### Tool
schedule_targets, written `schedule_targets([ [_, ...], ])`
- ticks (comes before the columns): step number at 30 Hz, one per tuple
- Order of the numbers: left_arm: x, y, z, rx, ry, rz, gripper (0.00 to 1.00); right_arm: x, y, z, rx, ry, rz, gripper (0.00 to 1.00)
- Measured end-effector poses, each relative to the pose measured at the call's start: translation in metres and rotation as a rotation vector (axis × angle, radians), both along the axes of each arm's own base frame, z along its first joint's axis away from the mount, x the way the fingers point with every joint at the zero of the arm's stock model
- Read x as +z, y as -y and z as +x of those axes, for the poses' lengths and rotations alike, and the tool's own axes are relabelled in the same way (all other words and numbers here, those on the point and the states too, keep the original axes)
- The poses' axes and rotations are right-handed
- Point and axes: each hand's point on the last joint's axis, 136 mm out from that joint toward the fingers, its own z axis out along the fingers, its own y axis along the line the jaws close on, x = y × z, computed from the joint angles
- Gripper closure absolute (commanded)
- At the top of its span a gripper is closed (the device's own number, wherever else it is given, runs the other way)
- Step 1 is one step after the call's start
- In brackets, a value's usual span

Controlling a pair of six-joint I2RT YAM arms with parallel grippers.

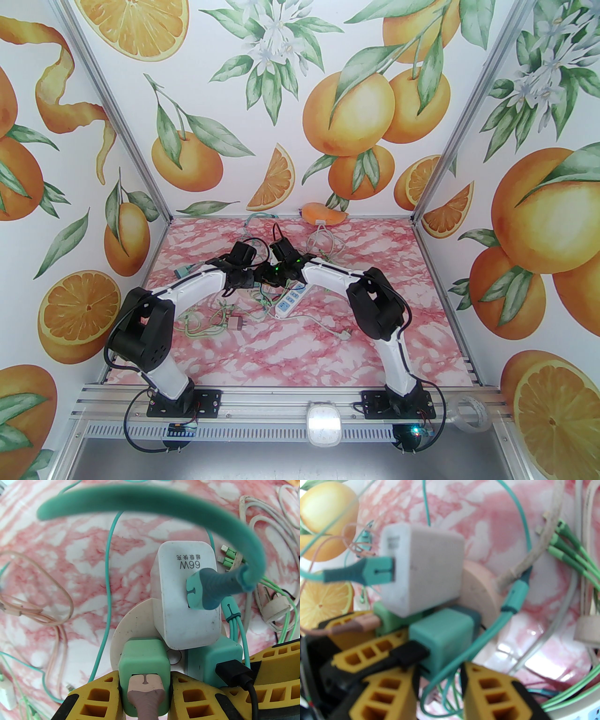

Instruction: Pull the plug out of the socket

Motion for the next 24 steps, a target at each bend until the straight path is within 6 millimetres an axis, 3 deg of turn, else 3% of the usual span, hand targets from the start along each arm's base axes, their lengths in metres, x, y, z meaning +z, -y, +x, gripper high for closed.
schedule_targets([
  [6, -0.001, -0.003, 0.001, 0.011, -0.011, -0.021, 0.88, 0.001, -0.001, 0.000, 0.004, 0.005, 0.001, 0.65],
  [15, -0.002, -0.023, 0.000, 0.087, -0.087, -0.230, 0.88, 0.000, -0.005, -0.001, 0.010, 0.013, 0.007, 0.65],
  [24, -0.003, -0.020, -0.002, 0.077, -0.091, -0.221, 0.87, 0.000, -0.009, -0.001, 0.016, 0.019, 0.011, 0.65],
])
